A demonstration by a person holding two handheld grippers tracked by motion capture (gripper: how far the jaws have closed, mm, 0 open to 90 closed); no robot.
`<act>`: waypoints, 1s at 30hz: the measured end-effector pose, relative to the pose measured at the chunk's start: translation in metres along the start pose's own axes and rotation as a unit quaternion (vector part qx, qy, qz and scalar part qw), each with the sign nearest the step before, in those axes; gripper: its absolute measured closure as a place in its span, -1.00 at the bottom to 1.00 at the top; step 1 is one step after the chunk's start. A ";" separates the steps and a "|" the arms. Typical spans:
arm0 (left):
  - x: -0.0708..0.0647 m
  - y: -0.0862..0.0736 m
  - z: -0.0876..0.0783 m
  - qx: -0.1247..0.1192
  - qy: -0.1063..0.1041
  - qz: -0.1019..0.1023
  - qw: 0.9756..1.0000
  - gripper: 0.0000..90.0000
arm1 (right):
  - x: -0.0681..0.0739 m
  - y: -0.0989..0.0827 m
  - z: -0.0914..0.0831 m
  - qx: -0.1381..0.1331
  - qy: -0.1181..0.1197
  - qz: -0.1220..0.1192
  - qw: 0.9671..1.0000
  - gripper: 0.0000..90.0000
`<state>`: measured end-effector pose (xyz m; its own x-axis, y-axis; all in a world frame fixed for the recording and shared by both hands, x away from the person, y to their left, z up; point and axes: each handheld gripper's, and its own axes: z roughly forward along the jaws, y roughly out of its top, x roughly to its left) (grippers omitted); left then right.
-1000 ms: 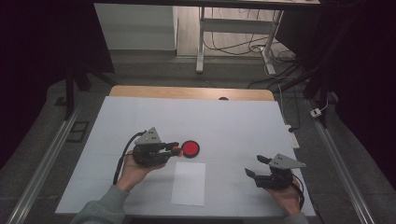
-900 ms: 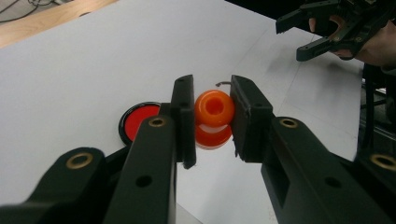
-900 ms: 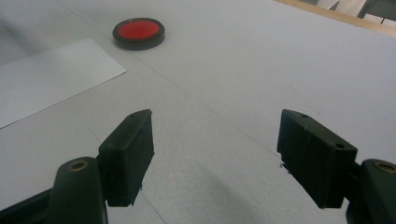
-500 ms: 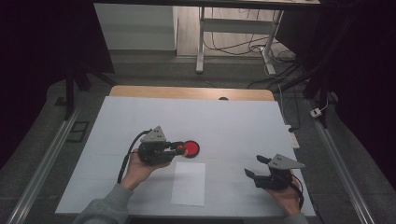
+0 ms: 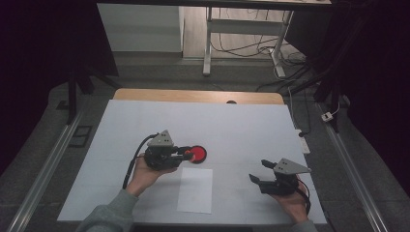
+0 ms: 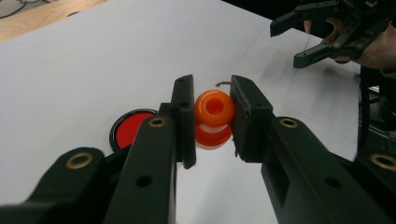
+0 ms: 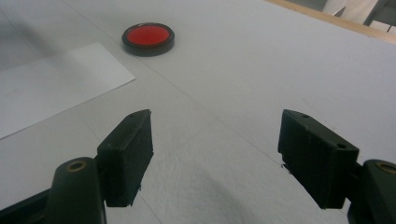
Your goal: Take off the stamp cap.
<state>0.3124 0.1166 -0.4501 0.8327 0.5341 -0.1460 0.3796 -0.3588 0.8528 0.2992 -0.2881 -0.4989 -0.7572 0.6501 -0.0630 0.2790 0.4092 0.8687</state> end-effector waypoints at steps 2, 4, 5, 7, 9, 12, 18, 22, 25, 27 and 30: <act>0.001 0.001 0.000 0.000 0.000 0.000 1.000 0.60 | 0.002 0.004 0.001 -0.001 0.002 -0.002 1.000 -0.41; 0.001 0.001 0.000 0.000 0.000 0.000 1.000 0.60 | 0.004 0.007 0.003 -0.004 0.005 -0.003 1.000 -0.40; 0.002 0.001 0.000 0.000 0.000 0.000 1.000 0.60 | 0.005 0.008 0.003 -0.004 0.007 -0.002 1.000 -0.40; 0.002 0.002 0.000 0.000 0.001 0.001 1.000 0.60 | 0.007 0.010 0.005 -0.004 0.007 -0.003 1.000 -0.39; 0.003 0.002 0.000 0.001 0.003 0.002 1.000 0.60 | 0.008 0.012 0.007 -0.005 0.008 -0.003 1.000 -0.39; 0.003 0.001 0.001 0.004 0.002 0.002 1.000 0.60 | 0.010 0.014 0.010 -0.007 0.012 -0.001 1.000 -0.38; 0.002 0.001 0.002 0.005 0.002 0.004 1.000 0.60 | 0.015 0.022 0.017 -0.009 0.019 -0.006 1.000 -0.37; 0.002 0.001 0.002 0.004 0.002 0.004 1.000 0.60 | 0.018 0.025 0.021 -0.011 0.024 -0.009 1.000 -0.36; 0.002 0.001 0.002 0.005 0.003 0.004 1.000 0.60 | 0.020 0.028 0.024 -0.010 0.028 -0.010 1.000 -0.36; 0.002 0.001 0.002 0.004 0.002 0.004 1.000 0.60 | 0.021 0.030 0.025 -0.011 0.029 -0.013 0.999 -0.35; 0.002 0.001 0.002 0.005 0.003 0.005 1.000 0.60 | 0.023 0.031 0.027 -0.016 0.033 -0.011 0.999 -0.35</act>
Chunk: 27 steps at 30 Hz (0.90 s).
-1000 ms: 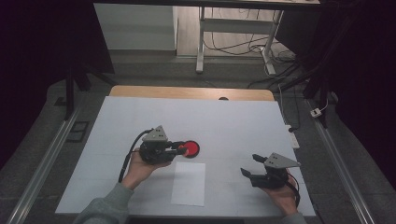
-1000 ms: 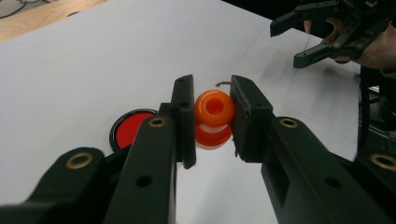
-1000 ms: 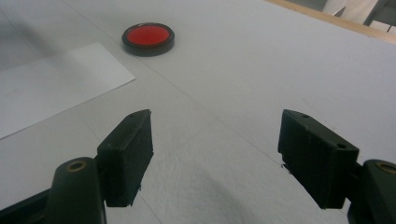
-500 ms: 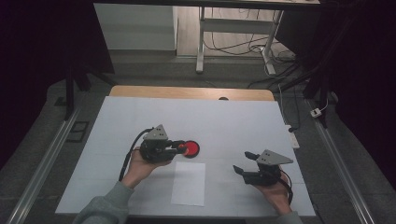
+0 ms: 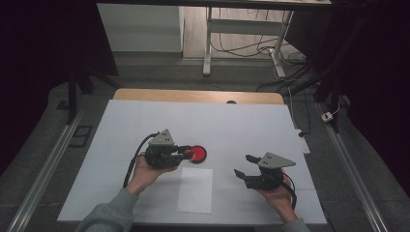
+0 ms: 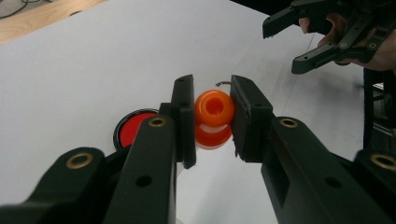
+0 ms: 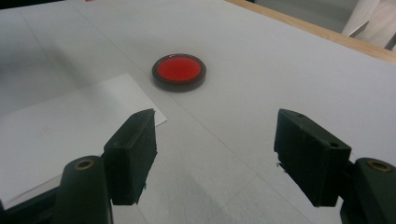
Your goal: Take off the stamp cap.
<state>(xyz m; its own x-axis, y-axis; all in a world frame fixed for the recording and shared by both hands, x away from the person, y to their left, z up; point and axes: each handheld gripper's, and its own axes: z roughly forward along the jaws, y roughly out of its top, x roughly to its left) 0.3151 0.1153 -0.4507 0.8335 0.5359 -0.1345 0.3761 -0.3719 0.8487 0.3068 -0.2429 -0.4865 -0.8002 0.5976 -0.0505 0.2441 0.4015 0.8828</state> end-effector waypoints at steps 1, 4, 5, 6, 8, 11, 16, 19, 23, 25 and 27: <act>0.000 0.000 0.000 0.000 0.000 0.000 1.000 0.60 | 0.000 0.001 0.000 0.001 0.001 -0.002 1.000 -0.35; 0.000 0.000 0.001 0.001 -0.001 0.000 1.000 0.60 | 0.002 0.003 0.002 0.002 0.003 -0.005 1.000 -0.34; 0.000 0.000 0.001 0.002 -0.002 -0.001 1.000 0.60 | 0.003 0.004 0.003 0.000 0.005 -0.005 1.000 -0.34; 0.000 0.000 0.001 0.002 -0.001 0.000 1.000 0.60 | 0.003 0.004 0.004 -0.001 0.007 -0.002 1.000 -0.34; 0.000 0.000 0.002 0.002 -0.001 -0.001 1.000 0.60 | 0.004 0.005 0.005 0.001 0.005 -0.004 1.000 -0.34; 0.001 -0.001 0.002 0.003 -0.001 -0.001 1.000 0.60 | 0.007 0.007 0.008 -0.002 0.012 -0.005 1.000 -0.33; 0.000 -0.001 0.004 0.005 -0.004 0.000 1.000 0.60 | 0.012 0.010 0.012 -0.002 0.018 -0.011 1.000 -0.32; 0.000 -0.001 0.005 0.006 -0.004 0.000 1.000 0.60 | 0.015 0.012 0.014 -0.004 0.022 -0.014 1.000 -0.31; -0.001 -0.001 0.005 0.006 -0.006 0.000 1.000 0.60 | 0.020 0.015 0.017 -0.003 0.028 -0.020 0.999 -0.30; -0.001 0.000 0.006 0.007 -0.006 0.000 1.000 0.60 | 0.023 0.016 0.019 -0.002 0.031 -0.021 0.999 -0.30; -0.001 0.000 0.008 0.008 -0.009 0.000 1.000 0.60 | 0.025 0.017 0.022 0.000 0.033 -0.023 0.999 -0.30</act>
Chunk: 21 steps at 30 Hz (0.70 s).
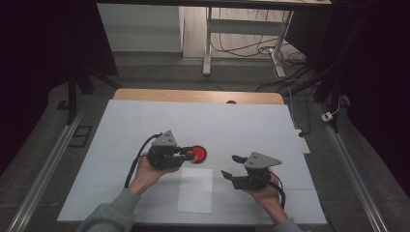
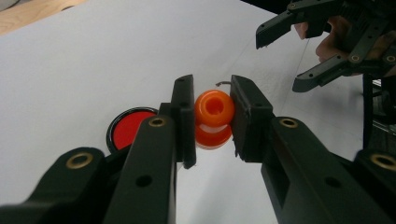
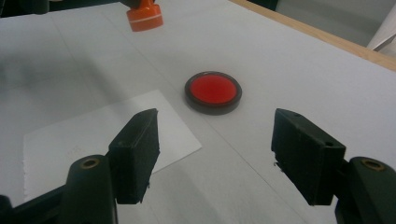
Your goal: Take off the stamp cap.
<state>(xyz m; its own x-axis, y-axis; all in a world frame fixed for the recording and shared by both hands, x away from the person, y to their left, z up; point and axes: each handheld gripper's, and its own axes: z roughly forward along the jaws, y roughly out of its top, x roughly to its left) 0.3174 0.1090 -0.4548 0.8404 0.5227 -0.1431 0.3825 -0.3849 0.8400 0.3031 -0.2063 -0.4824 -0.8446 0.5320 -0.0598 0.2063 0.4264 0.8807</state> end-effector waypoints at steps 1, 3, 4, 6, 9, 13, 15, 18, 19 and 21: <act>0.000 0.000 0.001 0.000 -0.001 -0.001 1.000 0.60 | 0.001 0.001 0.001 0.001 0.001 0.000 1.000 -0.29; -0.001 0.000 0.003 0.002 -0.003 0.000 1.000 0.60 | 0.002 0.002 0.002 0.000 0.001 -0.001 1.000 -0.29; -0.001 0.000 0.004 0.002 -0.003 0.001 1.000 0.60 | 0.002 0.002 0.002 0.000 0.002 0.000 1.000 -0.29; -0.001 0.000 0.006 0.004 -0.005 0.000 1.000 0.60 | 0.004 0.003 0.004 0.001 0.003 -0.001 1.000 -0.29; -0.002 0.001 0.008 0.006 -0.006 0.001 1.000 0.60 | 0.006 0.003 0.007 0.004 0.007 -0.002 1.000 -0.29; -0.002 0.001 0.011 0.006 -0.009 0.000 1.000 0.60 | 0.008 0.004 0.012 0.006 0.015 -0.004 1.000 -0.28; -0.003 0.001 0.013 0.008 -0.013 -0.002 1.000 0.60 | 0.010 0.004 0.014 0.008 0.015 -0.008 1.000 -0.28; -0.004 0.001 0.016 0.009 -0.016 -0.001 1.000 0.60 | 0.012 0.006 0.020 0.009 0.018 -0.010 1.000 -0.28; -0.005 0.002 0.017 0.009 -0.017 -0.001 1.000 0.60 | 0.013 0.006 0.022 0.010 0.021 -0.011 1.000 -0.27; -0.005 0.002 0.017 0.009 -0.018 -0.001 1.000 0.60 | 0.015 0.007 0.025 0.013 0.024 -0.012 1.000 -0.27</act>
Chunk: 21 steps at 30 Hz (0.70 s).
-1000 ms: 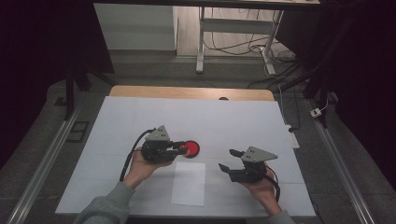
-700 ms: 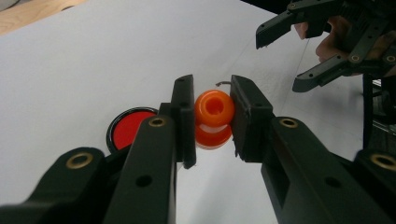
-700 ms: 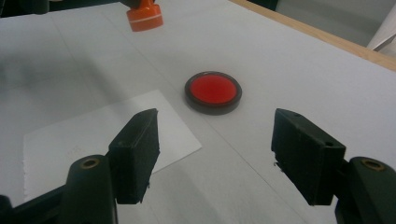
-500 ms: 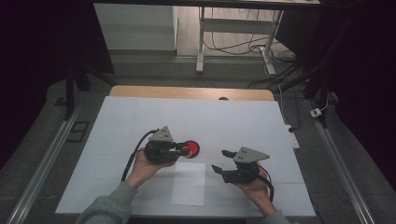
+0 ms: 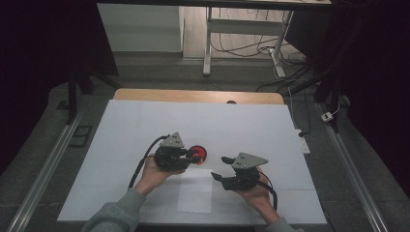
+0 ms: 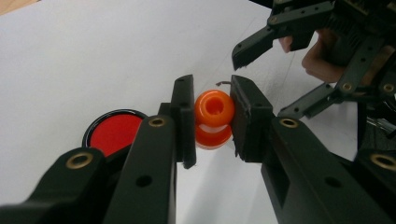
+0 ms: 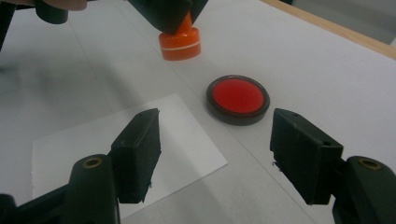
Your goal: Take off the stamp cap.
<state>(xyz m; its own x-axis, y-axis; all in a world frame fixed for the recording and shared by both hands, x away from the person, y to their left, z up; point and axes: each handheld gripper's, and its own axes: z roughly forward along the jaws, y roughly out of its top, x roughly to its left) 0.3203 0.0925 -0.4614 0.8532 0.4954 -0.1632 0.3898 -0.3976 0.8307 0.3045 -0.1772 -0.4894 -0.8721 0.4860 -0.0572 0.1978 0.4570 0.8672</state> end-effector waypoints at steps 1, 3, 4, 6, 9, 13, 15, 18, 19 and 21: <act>0.000 0.000 0.000 0.000 -0.001 0.000 1.000 0.60 | 0.000 0.000 0.002 0.001 0.001 -0.003 1.000 -0.27; -0.001 0.001 0.001 0.000 -0.002 0.001 1.000 0.60 | 0.001 0.000 0.004 0.004 0.002 -0.005 1.000 -0.26; -0.001 0.001 0.001 0.000 -0.002 0.001 1.000 0.61 | 0.002 0.001 0.005 0.001 0.004 -0.004 1.000 -0.26; -0.001 0.001 0.003 0.000 -0.002 0.001 1.000 0.60 | 0.003 0.002 0.007 0.004 0.004 -0.006 1.000 -0.26; -0.002 0.001 0.004 0.001 -0.003 0.000 1.000 0.60 | 0.005 0.003 0.011 0.006 0.005 -0.007 1.000 -0.25; -0.003 0.001 0.006 0.001 -0.006 0.002 1.000 0.60 | 0.006 0.004 0.016 0.009 0.005 -0.007 1.000 -0.24; -0.004 0.001 0.007 0.001 -0.008 0.002 1.000 0.60 | 0.007 0.005 0.019 0.009 0.008 -0.009 1.000 -0.23; -0.005 0.001 0.008 0.002 -0.009 0.004 1.000 0.60 | 0.008 0.005 0.023 0.010 0.010 -0.010 1.000 -0.23; -0.005 0.001 0.008 0.003 -0.008 0.004 1.000 0.60 | 0.008 0.005 0.023 0.015 0.006 -0.014 1.000 -0.23; -0.004 0.001 0.009 0.003 -0.009 0.003 1.000 0.60 | 0.009 0.005 0.024 0.011 0.008 -0.008 1.000 -0.22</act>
<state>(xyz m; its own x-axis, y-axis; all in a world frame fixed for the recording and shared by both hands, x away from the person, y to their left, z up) 0.3201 0.0829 -0.4645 0.8622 0.4781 -0.1675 0.3861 -0.4062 0.8282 0.3088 -0.1531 -0.4978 -0.8828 0.4655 -0.0632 0.1923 0.4807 0.8555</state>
